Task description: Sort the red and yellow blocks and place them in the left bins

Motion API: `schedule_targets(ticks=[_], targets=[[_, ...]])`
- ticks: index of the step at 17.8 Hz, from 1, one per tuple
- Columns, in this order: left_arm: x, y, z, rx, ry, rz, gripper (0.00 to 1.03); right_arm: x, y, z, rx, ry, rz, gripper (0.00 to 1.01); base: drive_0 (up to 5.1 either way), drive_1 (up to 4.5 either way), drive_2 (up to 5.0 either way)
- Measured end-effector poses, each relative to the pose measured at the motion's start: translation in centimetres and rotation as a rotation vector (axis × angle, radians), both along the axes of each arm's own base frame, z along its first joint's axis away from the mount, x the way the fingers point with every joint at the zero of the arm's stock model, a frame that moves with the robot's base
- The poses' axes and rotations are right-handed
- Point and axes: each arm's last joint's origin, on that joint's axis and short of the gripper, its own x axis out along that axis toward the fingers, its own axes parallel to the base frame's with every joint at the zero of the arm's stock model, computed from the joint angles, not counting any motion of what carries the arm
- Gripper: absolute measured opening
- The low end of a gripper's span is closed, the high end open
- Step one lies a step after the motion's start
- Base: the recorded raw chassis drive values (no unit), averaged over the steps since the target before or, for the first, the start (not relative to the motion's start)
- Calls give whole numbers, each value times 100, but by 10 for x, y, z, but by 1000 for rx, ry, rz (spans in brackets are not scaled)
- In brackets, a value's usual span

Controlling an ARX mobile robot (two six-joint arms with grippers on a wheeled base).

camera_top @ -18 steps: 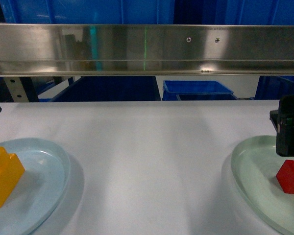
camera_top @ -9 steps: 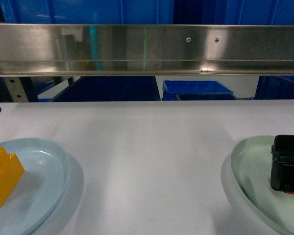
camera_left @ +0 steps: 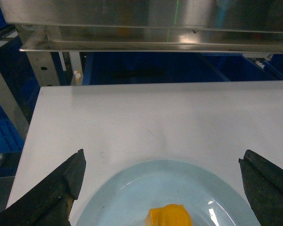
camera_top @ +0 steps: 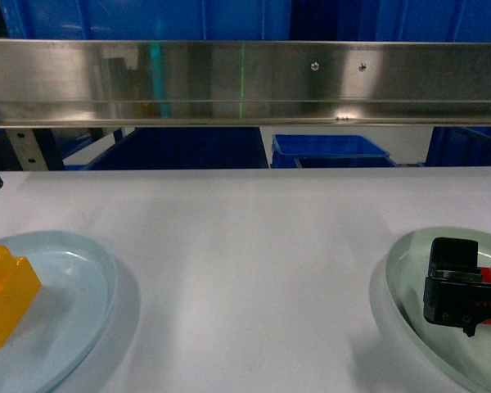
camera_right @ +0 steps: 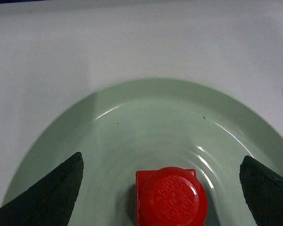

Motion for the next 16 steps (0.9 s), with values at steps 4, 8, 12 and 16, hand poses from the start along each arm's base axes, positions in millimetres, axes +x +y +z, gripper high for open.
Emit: schedule_targets(ticks=[4,8,12,16], targets=[[0,0,0,0,0,0,98,1,2,-11,-8,26,-16,85,0,0,0],[0,0,0,0,0,0,98,6,5,-15,-27,-38,-20,97,0,0,0],[0,0,0,0,0,0,98,4,2,-26,-96,-53,0,68,0,0,0],[0,0,0,0,0,0,98,-1,-4,-31,-85,-51,12,32,0,0,0]])
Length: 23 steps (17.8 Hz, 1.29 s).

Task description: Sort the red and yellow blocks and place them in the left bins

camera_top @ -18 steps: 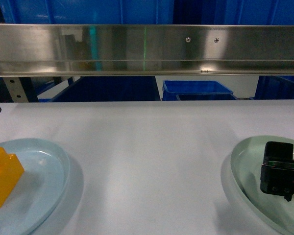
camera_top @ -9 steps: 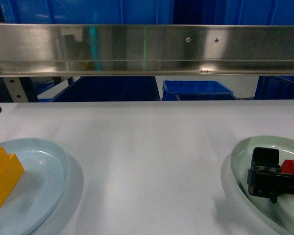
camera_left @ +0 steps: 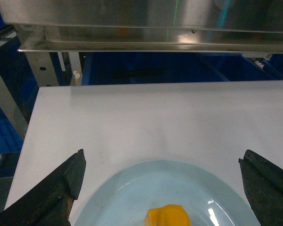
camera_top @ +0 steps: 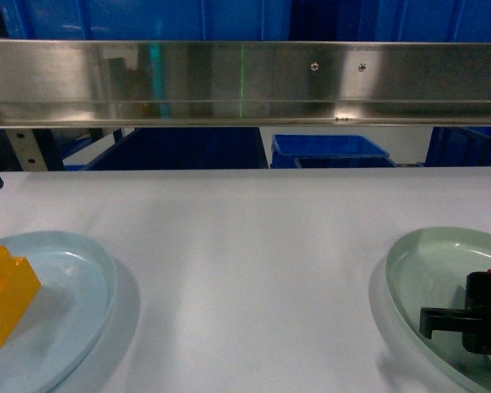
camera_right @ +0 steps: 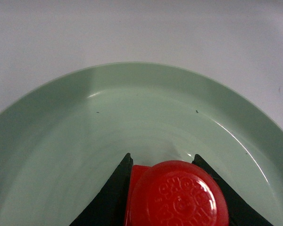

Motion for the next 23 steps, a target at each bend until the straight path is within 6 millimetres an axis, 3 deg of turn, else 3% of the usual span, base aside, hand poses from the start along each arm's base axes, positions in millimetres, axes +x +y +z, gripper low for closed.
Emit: schedule_targets(ticks=[3,4,5,6,9,10,11,13,19,23], targets=[[0,0,0,0,0,0,98,-1,-6,9,38,-35,23,30,0,0,0],[0,0,0,0,0,0,98,-2,-13,42,62,-96,69,30,0,0,0],[0,0,0,0,0,0,98,-4,-15,57,61,-128,92,30,0,0,0],[0,0,0,0,0,0,98,-9,-22,85,53,-182,138,30,0,0,0],[0,0,0,0,0,0,98,-44,-51,140,56,-379,116,29,0,0,0],[0,0,0,0,0,0,98,-53,-61,147,58,-409,96,29,0,0,0],[0,0,0,0,0,0,98,-72,-73,153,78,-422,76,29,0,0,0],[0,0,0,0,0,0,98,-101,-75,157,124,-444,106,29,0,0,0],[0,0,0,0,0,0,98,-126,-76,141,138,-376,81,29,0,0,0],[0,0,0,0,0,0,98,-131,-72,136,71,-347,109,29,0,0,0]])
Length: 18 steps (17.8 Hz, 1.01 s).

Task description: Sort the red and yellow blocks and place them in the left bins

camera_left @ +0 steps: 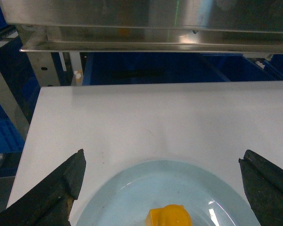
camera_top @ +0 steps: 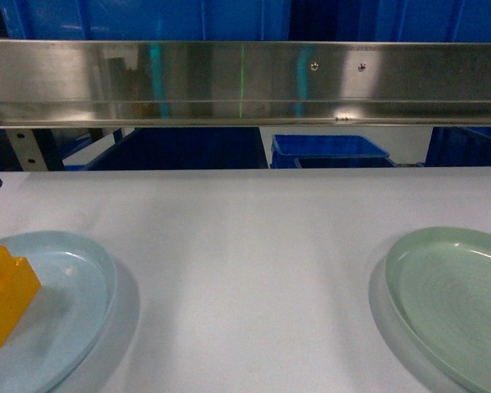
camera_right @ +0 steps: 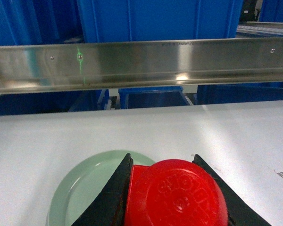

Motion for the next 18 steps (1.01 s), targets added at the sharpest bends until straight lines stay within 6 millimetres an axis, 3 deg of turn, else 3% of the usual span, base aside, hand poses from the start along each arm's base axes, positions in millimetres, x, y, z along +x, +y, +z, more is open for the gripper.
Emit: schedule_targets(ticks=[18], targets=[[0,0,0,0,0,0,98,10,-5,-4,-12,8,37,29,0,0,0]])
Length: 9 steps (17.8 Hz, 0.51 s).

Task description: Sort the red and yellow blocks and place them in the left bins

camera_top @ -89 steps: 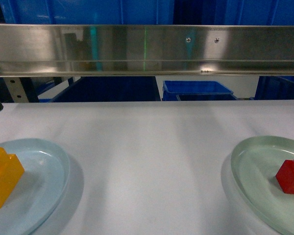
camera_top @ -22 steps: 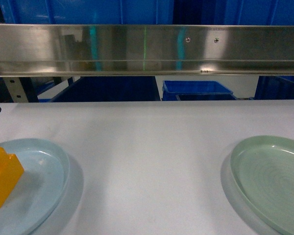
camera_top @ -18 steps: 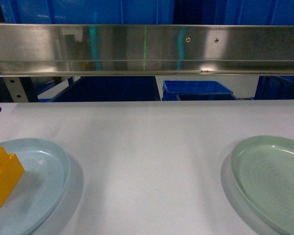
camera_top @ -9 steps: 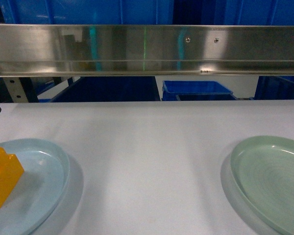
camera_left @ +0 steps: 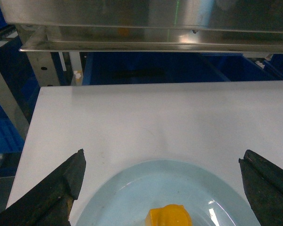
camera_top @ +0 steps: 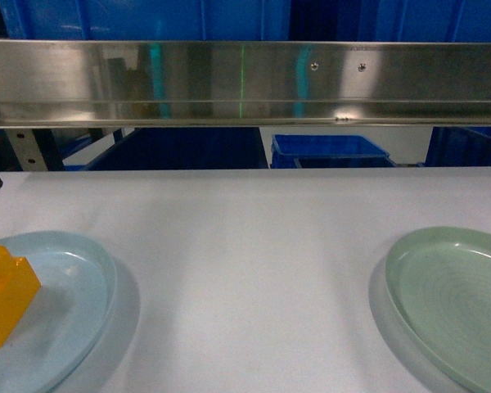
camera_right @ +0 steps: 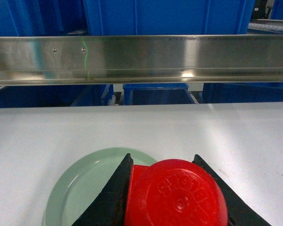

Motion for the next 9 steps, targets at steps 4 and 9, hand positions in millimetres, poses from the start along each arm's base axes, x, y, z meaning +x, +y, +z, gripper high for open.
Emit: schedule_targets(ticks=[4,9], targets=[[0,0,0,0,0,0,98,-2,2,-2,0,6,13,29,0,0,0],[0,0,0,0,0,0,98,-5,6,0,-8,-25,-9,29,0,0,0]])
